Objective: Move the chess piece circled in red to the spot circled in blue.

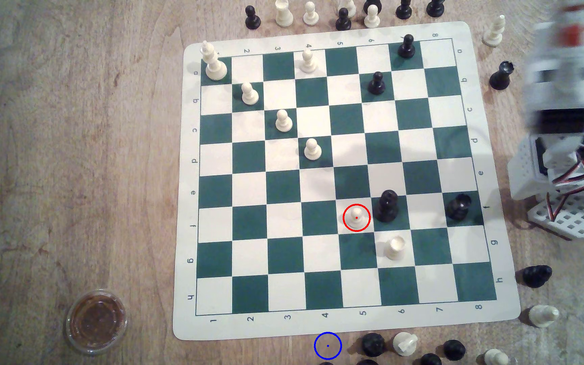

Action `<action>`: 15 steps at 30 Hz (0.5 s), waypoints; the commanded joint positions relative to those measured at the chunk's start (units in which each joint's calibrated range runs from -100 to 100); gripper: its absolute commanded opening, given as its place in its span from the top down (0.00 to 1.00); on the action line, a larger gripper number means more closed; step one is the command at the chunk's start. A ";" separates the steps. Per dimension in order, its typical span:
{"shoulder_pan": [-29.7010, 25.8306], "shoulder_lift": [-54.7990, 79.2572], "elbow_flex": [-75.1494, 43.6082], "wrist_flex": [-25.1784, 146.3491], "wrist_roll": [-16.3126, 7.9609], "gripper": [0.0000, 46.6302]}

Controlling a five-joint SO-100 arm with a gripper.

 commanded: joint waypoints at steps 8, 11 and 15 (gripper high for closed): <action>3.84 0.06 -21.95 59.87 -0.24 1.00; 3.68 0.06 -25.30 71.01 -0.73 0.99; 0.47 2.09 -29.65 86.08 -5.91 1.00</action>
